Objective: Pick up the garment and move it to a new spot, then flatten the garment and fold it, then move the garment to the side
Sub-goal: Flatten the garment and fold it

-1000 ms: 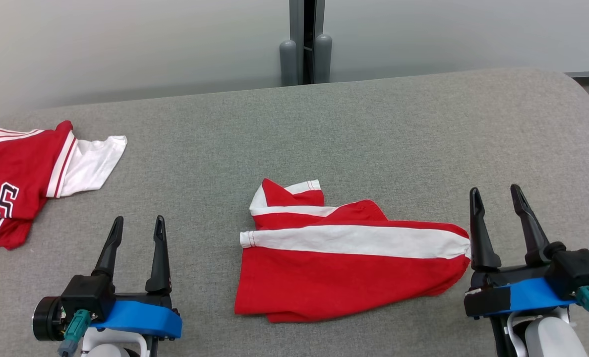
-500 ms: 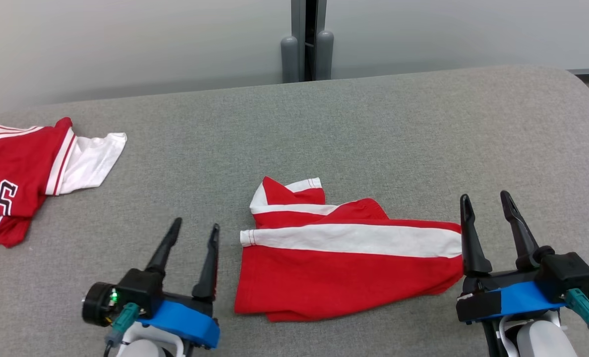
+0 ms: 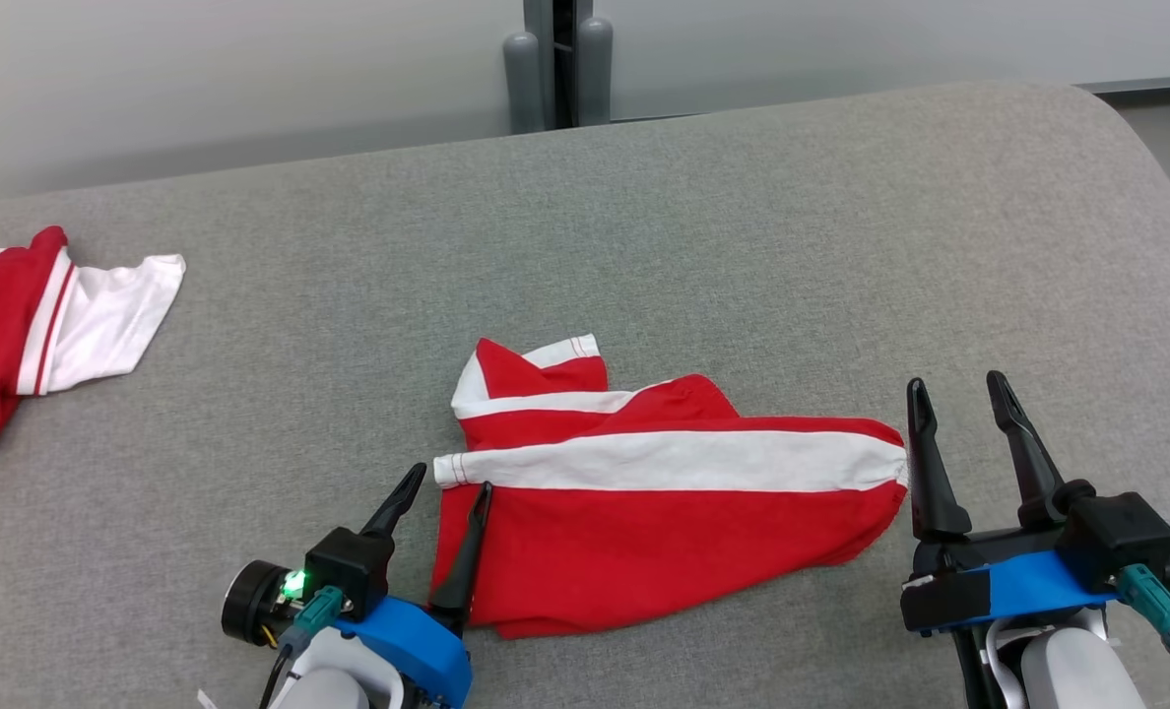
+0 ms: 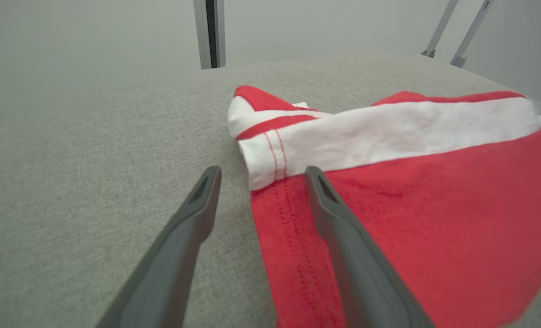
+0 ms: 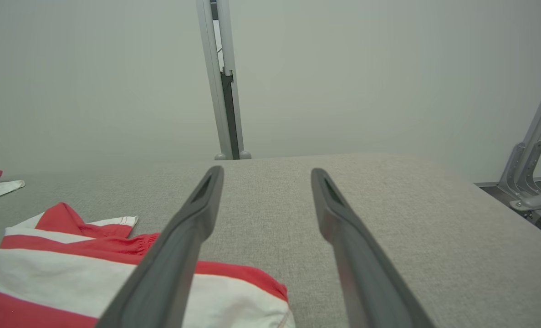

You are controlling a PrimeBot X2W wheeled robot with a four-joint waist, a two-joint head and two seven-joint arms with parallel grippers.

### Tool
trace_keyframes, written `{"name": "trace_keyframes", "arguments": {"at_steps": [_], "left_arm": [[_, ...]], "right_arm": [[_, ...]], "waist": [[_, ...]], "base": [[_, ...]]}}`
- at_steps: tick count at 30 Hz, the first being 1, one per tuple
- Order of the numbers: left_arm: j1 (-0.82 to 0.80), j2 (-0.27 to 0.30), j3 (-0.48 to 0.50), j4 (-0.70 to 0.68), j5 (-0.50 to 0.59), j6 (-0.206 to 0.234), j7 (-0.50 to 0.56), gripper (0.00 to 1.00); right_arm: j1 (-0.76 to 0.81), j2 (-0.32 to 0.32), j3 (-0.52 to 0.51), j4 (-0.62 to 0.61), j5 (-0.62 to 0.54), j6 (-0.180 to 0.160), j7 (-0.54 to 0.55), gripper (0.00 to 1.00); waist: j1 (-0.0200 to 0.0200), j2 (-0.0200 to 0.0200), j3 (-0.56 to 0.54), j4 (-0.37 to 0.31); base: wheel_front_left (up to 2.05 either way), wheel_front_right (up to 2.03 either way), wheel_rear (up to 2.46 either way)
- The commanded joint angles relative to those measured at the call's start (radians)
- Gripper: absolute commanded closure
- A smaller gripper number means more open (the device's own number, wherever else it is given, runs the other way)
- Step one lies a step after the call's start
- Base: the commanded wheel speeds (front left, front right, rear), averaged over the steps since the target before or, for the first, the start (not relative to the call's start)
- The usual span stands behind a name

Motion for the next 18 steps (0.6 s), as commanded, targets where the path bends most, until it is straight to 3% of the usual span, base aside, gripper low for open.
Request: {"name": "trace_keyframes", "arguments": {"at_steps": [1, 4, 5, 6, 7, 18], "left_arm": [[-0.017, 0.006, -0.002, 0.009, -0.002, -0.006, -0.003, 0.0], [-0.034, 0.007, -0.01, 0.023, -0.002, -0.006, -0.003, 0.0], [-0.041, 0.008, -0.011, 0.024, -0.004, -0.006, -0.003, 0.16], [-0.047, 0.008, -0.012, 0.022, -0.006, -0.007, -0.003, 0.88], [-0.052, 0.01, -0.01, 0.021, -0.009, -0.007, -0.003, 1.0], [-0.14, 0.043, 0.013, 0.002, 0.003, -0.01, -0.003, 1.0]], "right_arm": [[-0.015, 0.004, 0.002, -0.002, 0.0, 0.0, -0.001, 0.0], [-0.02, 0.004, 0.006, -0.003, 0.007, 0.0, -0.001, 0.0], [-0.021, 0.004, 0.005, -0.004, 0.008, 0.0, -0.001, 0.0], [-0.021, 0.004, 0.006, -0.004, 0.009, 0.0, -0.001, 0.0], [-0.02, 0.004, 0.005, -0.005, 0.01, 0.0, -0.001, 0.0], [-0.033, 0.004, 0.001, -0.004, 0.025, 0.0, -0.001, 0.0]], "waist": [[0.0, 0.0, 0.007, -0.008], [0.0, 0.0, 0.016, -0.018], [0.0, 0.0, 0.019, -0.021], [0.0, 0.0, 0.022, -0.025], [0.0, 0.0, 0.024, -0.027], [0.0, 0.0, 0.04, -0.059]], "base": [[0.0, 0.0, 0.0], [0.0, 0.0, 0.0], [0.0, 0.0, 0.0], [0.0, 0.0, 0.0], [0.0, 0.0, 0.0], [0.0, 0.0, 0.0]]}}
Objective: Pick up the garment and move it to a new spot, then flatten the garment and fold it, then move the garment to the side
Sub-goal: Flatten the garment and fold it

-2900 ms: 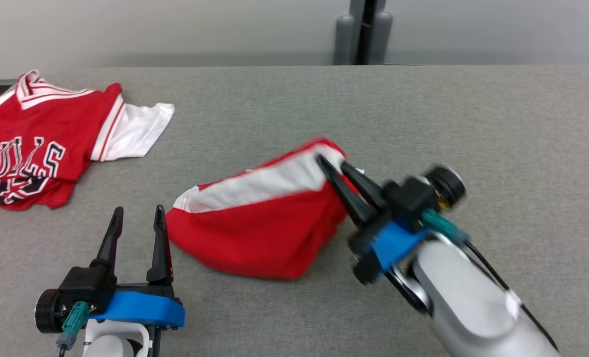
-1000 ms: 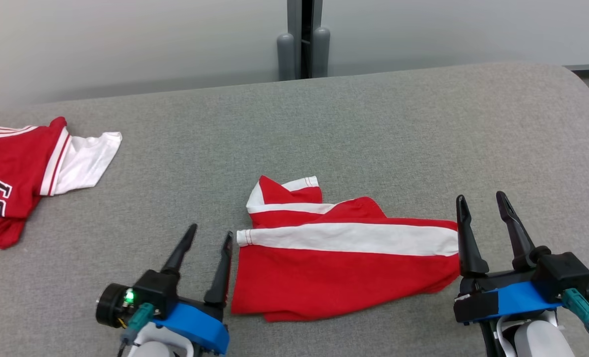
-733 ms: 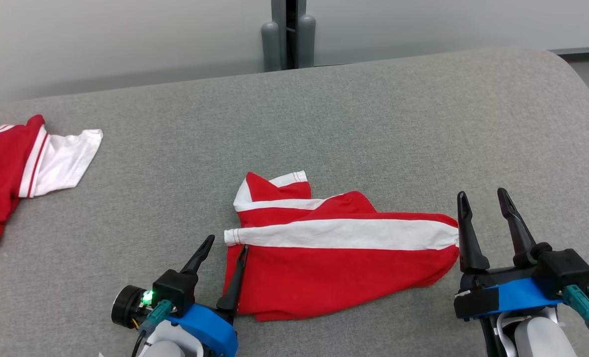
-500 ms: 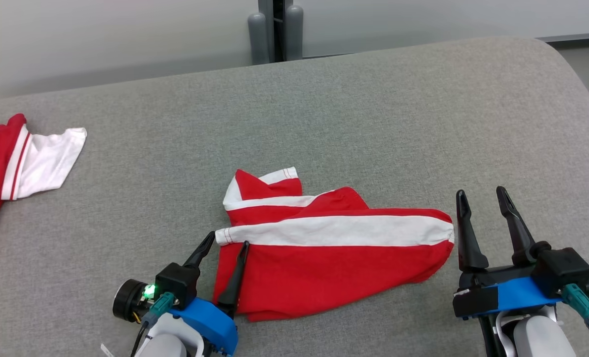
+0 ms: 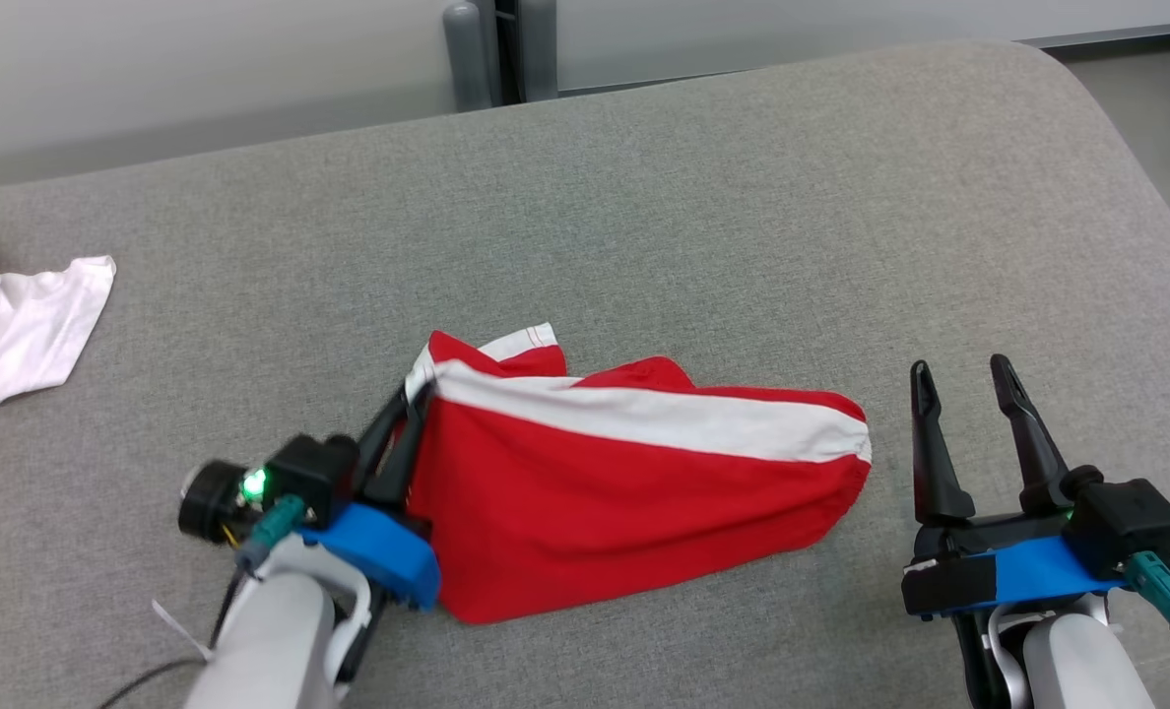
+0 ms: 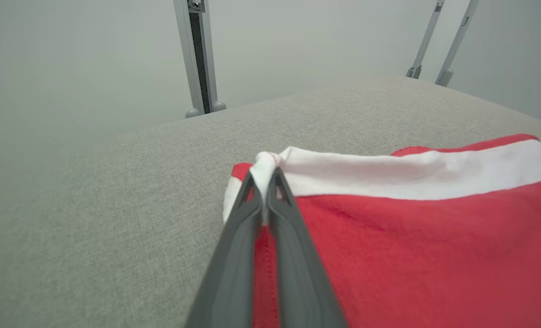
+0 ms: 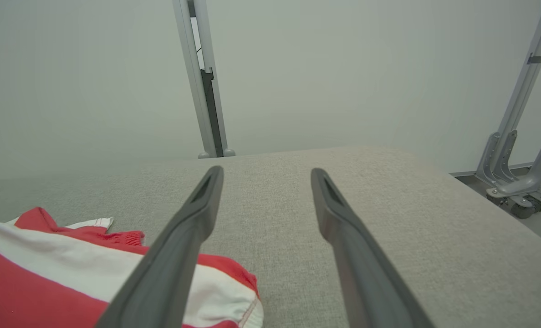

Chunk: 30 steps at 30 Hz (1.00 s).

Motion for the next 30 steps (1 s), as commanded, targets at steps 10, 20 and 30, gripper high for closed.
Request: {"name": "trace_keyframes", "arguments": {"at_steps": [10, 20, 30], "left_arm": [[-0.189, 0.032, 0.035, -0.057, 0.028, -0.003, -0.003, 1.0], [-0.006, 0.015, -0.029, -0.167, 0.035, -0.004, -0.003, 1.0], [0.309, 0.015, -0.118, -0.245, 0.013, -0.004, -0.003, 1.0]], "right_arm": [[0.0, 0.003, -0.01, -0.003, 0.006, 0.0, -0.001, 0.0], [0.05, 0.002, -0.022, 0.006, 0.007, 0.0, -0.001, 0.0], [0.067, 0.002, -0.045, 0.007, -0.011, 0.0, -0.001, 0.0]], "waist": [[-0.0001, 0.0, -0.014, -0.01], [-0.0001, 0.0, -0.067, 0.049], [-0.0001, 0.0, -0.089, 0.146]], "base": [[0.0, 0.0, 0.0], [0.0, 0.0, 0.0], [0.0, 0.0, 0.0]]}}
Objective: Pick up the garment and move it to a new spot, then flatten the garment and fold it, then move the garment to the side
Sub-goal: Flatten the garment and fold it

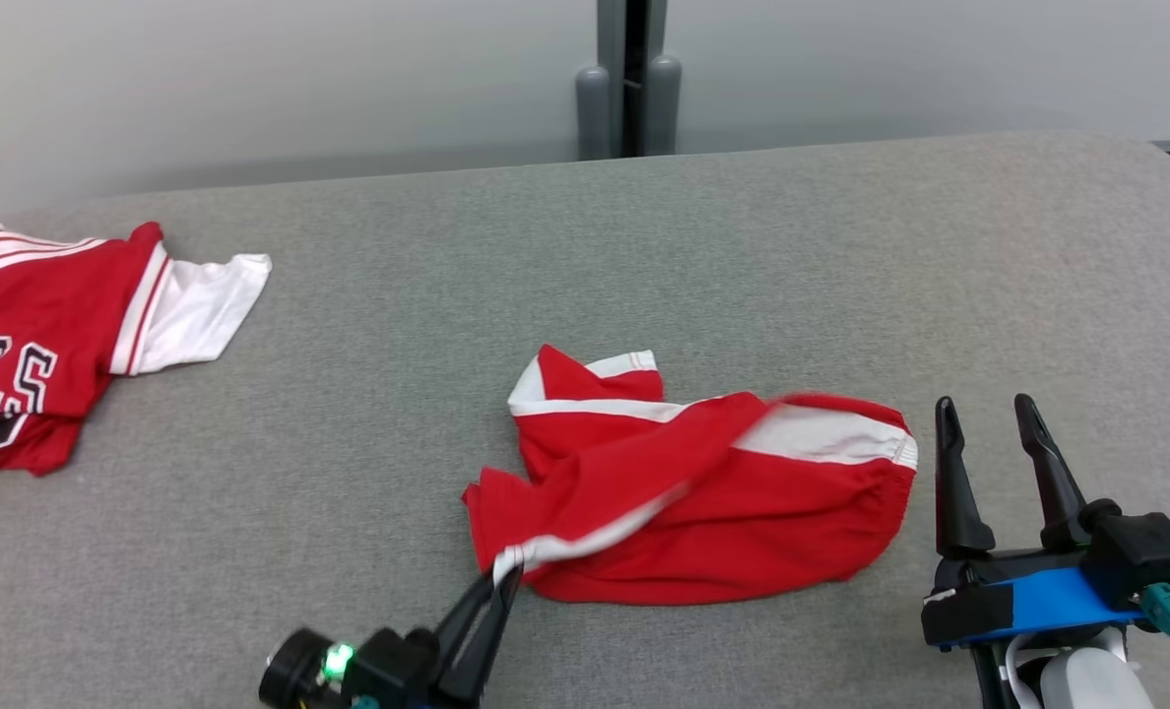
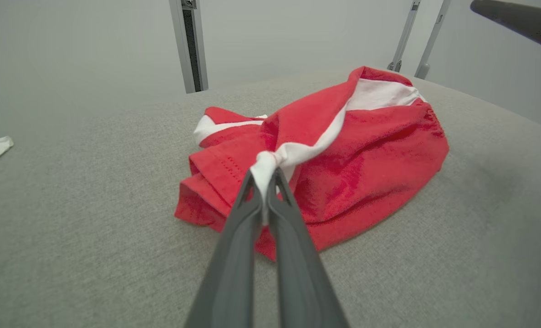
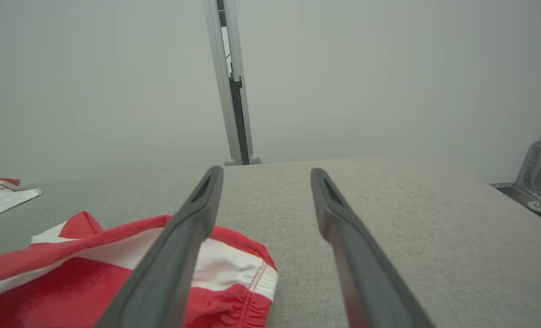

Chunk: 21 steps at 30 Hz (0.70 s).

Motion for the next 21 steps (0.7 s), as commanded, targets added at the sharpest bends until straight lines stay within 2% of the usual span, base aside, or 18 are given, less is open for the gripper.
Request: {"name": "trace_keyframes", "arguments": {"at_steps": [1, 7, 14, 15, 16, 21], "left_arm": [[0.019, 0.004, -0.003, 0.005, -0.006, -0.003, -0.003, 1.0], [0.103, 0.003, -0.003, 0.05, -0.023, 0.008, -0.003, 1.0], [0.13, 0.008, 0.032, 0.079, -0.042, 0.025, -0.003, 1.0], [0.124, 0.005, 0.039, 0.067, -0.044, 0.028, -0.003, 0.22], [0.119, 0.003, 0.043, 0.056, -0.043, 0.03, -0.003, 0.0], [0.106, 0.002, 0.07, -0.046, -0.024, 0.035, -0.003, 0.0]], "right_arm": [[0.012, 0.001, 0.001, 0.001, -0.007, 0.0, -0.001, 0.0], [0.012, 0.001, 0.005, 0.003, -0.006, 0.0, -0.001, 0.0], [0.016, 0.001, -0.004, 0.005, -0.006, 0.0, -0.001, 0.0], [0.017, 0.001, -0.006, 0.006, -0.007, 0.0, -0.001, 0.0], [0.017, 0.001, -0.008, 0.006, -0.007, 0.0, -0.001, 0.0], [0.018, 0.001, -0.008, 0.011, -0.007, 0.0, -0.001, 0.0]], "waist": [[0.0001, 0.0, -0.002, 0.014], [0.0001, 0.0, 0.0, 0.031], [0.0001, 0.0, 0.003, 0.034], [0.0001, 0.0, 0.003, 0.035], [0.0001, 0.0, 0.002, 0.036], [0.0001, 0.0, -0.005, 0.035]], "base": [[0.0, 0.0, 0.0], [0.0, 0.0, 0.0], [0.0, 0.0, 0.0], [0.0, 0.0, 0.0], [0.0, 0.0, 0.0], [0.0, 0.0, 0.0]]}}
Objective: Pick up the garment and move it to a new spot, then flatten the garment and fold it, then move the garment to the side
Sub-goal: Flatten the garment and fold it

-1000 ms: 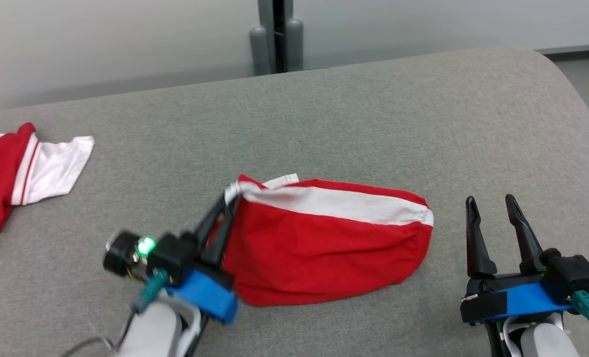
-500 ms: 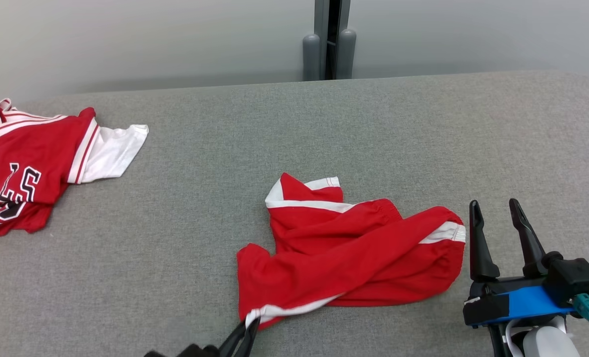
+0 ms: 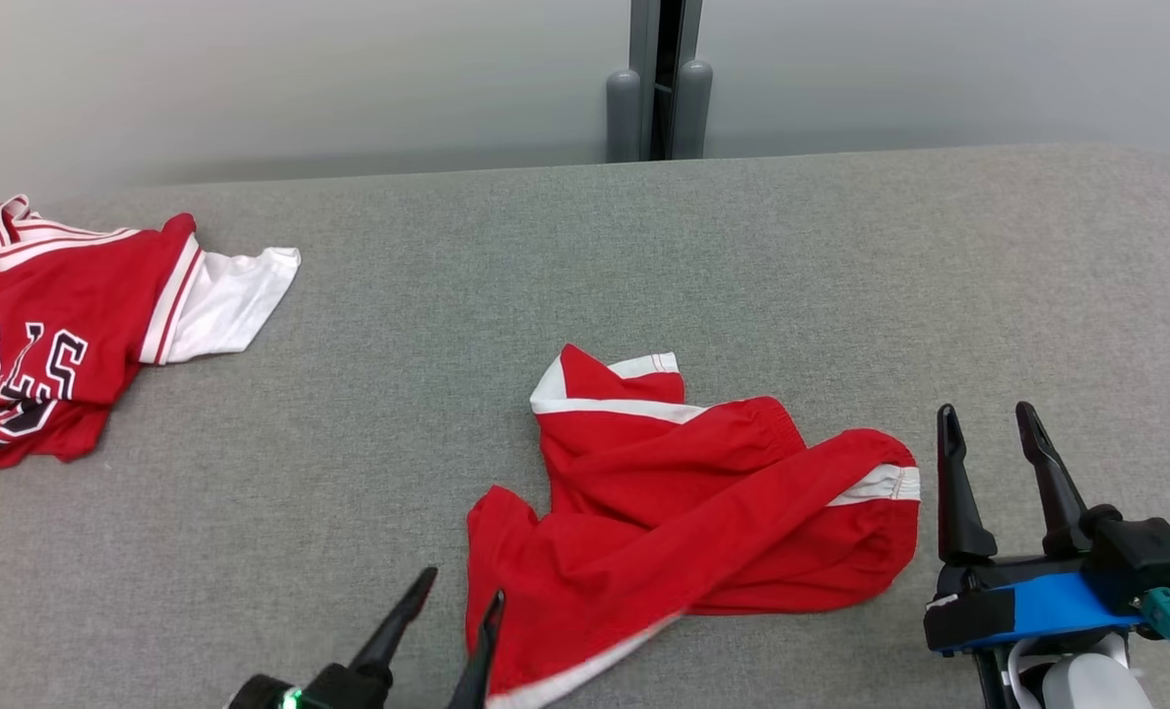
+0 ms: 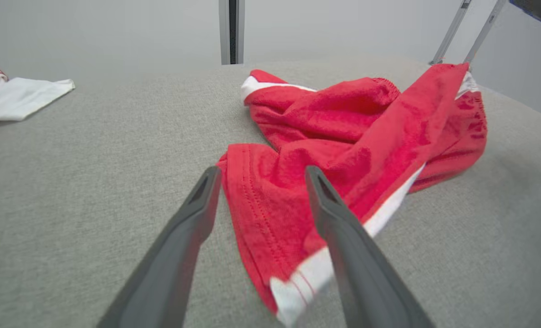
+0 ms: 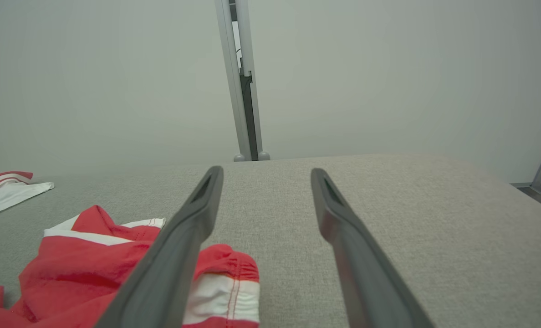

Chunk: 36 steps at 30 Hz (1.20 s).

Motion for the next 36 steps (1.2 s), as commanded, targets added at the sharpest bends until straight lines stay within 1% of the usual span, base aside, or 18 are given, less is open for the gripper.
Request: {"name": "trace_keyframes", "arguments": {"at_steps": [1, 6, 12, 20, 27, 30, 32, 34, 36], "left_arm": [[-0.008, 0.002, 0.011, -0.02, 0.004, 0.006, -0.003, 0.0], [-0.018, -0.003, 0.065, -0.107, 0.012, 0.023, -0.003, 0.0], [-0.049, -0.015, 0.149, -0.158, 0.019, 0.049, -0.003, 0.0], [-0.09, -0.023, 0.244, -0.142, 0.038, 0.061, -0.003, 0.0], [-0.098, -0.028, 0.292, -0.117, 0.051, 0.048, -0.003, 0.0], [-0.1, -0.032, 0.303, -0.118, 0.055, 0.045, -0.003, 0.0], [-0.102, -0.033, 0.309, -0.12, 0.059, 0.044, -0.003, 0.0], [-0.106, -0.035, 0.313, -0.121, 0.062, 0.044, -0.003, 0.0], [-0.107, -0.037, 0.315, -0.121, 0.064, 0.042, -0.003, 0.0]], "right_arm": [[0.011, 0.001, 0.0, 0.001, -0.005, 0.0, -0.001, 0.0], [0.016, 0.001, 0.0, 0.003, -0.005, 0.0, -0.001, 0.0], [0.015, 0.001, -0.006, 0.002, -0.008, 0.0, -0.001, 0.0], [0.015, 0.001, -0.008, 0.003, -0.012, 0.0, -0.001, 0.0], [0.016, 0.001, -0.006, 0.012, -0.011, 0.0, -0.001, 0.0], [-0.017, -0.01, 0.024, 0.012, -0.027, 0.0, -0.001, 0.0], [-0.053, -0.032, 0.06, 0.027, -0.027, 0.0, -0.001, 0.0], [-0.103, -0.057, 0.107, 0.051, -0.018, 0.0, -0.001, 0.0], [-0.161, -0.086, 0.172, 0.101, -0.007, 0.0, 0.007, 0.0]], "waist": [[0.0001, 0.0, -0.002, -0.002], [0.0001, 0.0, -0.009, -0.012], [0.0001, 0.0, -0.012, -0.031], [0.0001, 0.0, -0.017, -0.054], [0.0001, 0.0, -0.02, -0.066], [0.0001, 0.0, -0.017, -0.066], [0.0001, 0.0, -0.013, -0.066], [0.0001, 0.0, -0.008, -0.066], [0.0001, 0.0, -0.004, -0.065]], "base": [[0.0, 0.0, 0.0], [0.0, 0.0, 0.0], [0.0, 0.0, 0.0], [0.0, 0.0, 0.0], [0.0, 0.0, 0.0], [0.0, 0.0, 0.0], [0.0, 0.0, 0.0], [0.0, 0.0, 0.0], [0.0, 0.0, 0.0]]}}
